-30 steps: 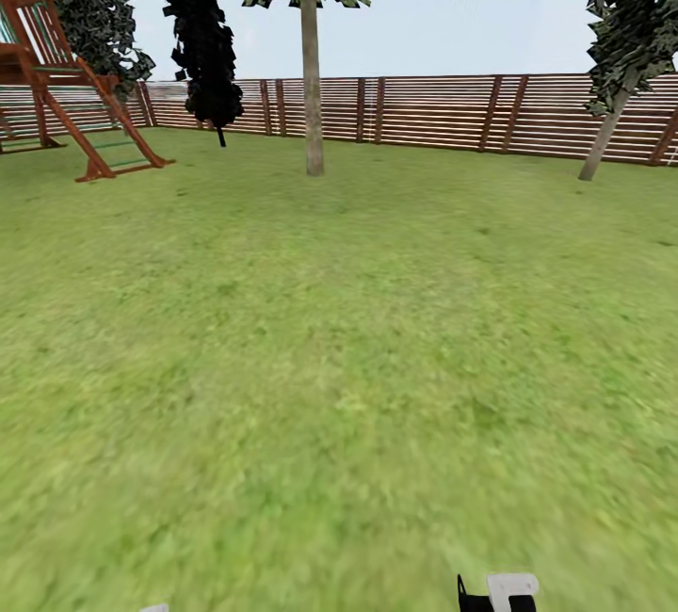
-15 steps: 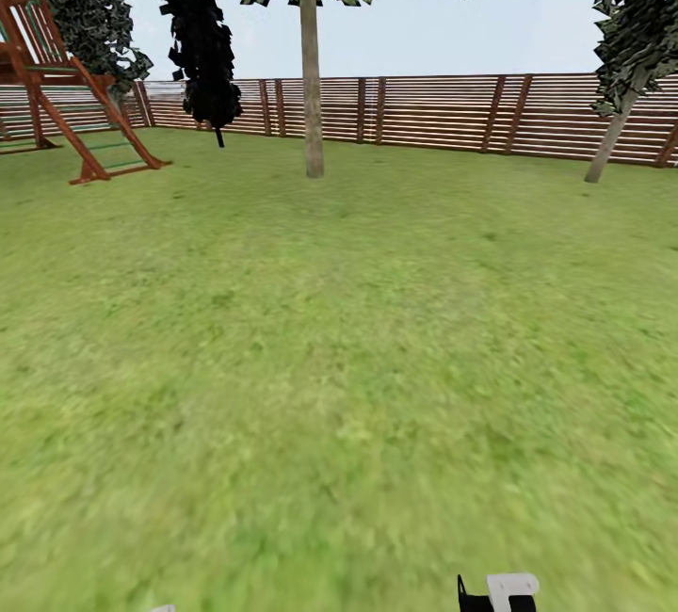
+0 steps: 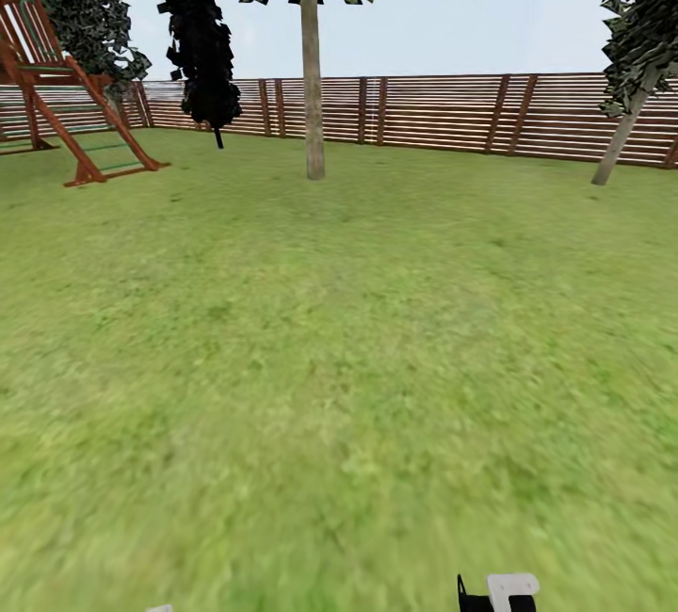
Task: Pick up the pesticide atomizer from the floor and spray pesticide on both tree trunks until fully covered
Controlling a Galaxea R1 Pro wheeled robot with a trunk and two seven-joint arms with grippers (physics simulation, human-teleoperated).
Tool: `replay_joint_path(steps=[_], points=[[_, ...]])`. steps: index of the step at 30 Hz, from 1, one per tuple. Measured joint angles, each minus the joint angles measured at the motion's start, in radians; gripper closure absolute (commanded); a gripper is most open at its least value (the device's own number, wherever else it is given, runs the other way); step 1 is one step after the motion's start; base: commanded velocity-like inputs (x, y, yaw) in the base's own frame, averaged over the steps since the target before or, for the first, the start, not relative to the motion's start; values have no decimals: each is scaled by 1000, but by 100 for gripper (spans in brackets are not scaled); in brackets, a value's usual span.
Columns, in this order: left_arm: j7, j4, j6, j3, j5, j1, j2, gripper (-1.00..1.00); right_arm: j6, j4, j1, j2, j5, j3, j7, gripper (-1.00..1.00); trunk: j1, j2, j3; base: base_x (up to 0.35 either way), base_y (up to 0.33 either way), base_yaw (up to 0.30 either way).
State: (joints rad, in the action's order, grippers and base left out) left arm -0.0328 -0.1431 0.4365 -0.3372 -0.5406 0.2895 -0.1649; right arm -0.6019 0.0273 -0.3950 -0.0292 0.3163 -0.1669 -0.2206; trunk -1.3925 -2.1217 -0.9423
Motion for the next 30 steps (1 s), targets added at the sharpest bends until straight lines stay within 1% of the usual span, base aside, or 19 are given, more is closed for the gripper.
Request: replay_joint_path(steps=[30], points=[[0, 1, 1, 0, -2, 0, 0, 100, 0, 0, 0, 0, 0, 0, 0, -100, 0, 0, 0, 339, 0, 0]])
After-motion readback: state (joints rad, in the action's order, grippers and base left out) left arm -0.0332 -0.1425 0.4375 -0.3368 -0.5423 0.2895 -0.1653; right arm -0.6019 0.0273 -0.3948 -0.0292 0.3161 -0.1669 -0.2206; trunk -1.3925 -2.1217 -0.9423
